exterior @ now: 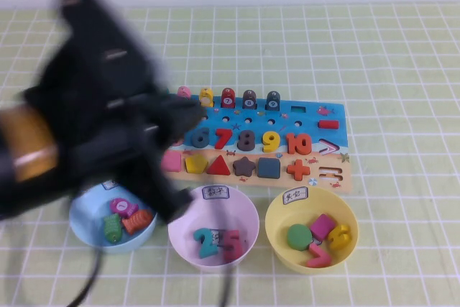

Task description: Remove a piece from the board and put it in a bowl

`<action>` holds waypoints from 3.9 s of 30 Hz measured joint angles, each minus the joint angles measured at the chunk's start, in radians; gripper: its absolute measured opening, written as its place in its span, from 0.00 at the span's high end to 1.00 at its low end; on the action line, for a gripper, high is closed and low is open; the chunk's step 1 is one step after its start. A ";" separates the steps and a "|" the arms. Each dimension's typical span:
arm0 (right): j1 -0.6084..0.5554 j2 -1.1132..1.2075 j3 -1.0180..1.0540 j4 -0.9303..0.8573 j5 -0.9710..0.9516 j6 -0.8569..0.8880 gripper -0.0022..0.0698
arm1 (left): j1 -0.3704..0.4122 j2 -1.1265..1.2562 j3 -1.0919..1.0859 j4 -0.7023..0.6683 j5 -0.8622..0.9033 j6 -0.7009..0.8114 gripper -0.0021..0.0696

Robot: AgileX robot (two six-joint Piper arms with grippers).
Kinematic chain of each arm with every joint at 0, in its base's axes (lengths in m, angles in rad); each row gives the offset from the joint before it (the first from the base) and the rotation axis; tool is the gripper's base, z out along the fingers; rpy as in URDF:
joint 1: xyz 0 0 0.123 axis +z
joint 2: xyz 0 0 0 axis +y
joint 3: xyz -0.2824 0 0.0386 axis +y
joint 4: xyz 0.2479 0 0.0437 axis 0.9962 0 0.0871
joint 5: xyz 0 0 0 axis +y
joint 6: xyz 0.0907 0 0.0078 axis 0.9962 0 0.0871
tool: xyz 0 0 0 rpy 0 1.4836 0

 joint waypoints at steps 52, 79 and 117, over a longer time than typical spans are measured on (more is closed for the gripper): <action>0.000 0.000 0.132 0.060 -0.149 0.000 0.99 | 0.000 -0.721 0.459 0.102 0.204 -0.352 0.97; -0.053 -0.071 0.430 -0.076 -0.373 -0.047 0.99 | 0.000 -0.721 0.459 0.102 0.211 -0.353 0.98; -0.347 -0.452 0.970 -0.010 -0.360 0.071 0.99 | 0.000 -0.721 0.459 0.102 0.246 -0.353 0.98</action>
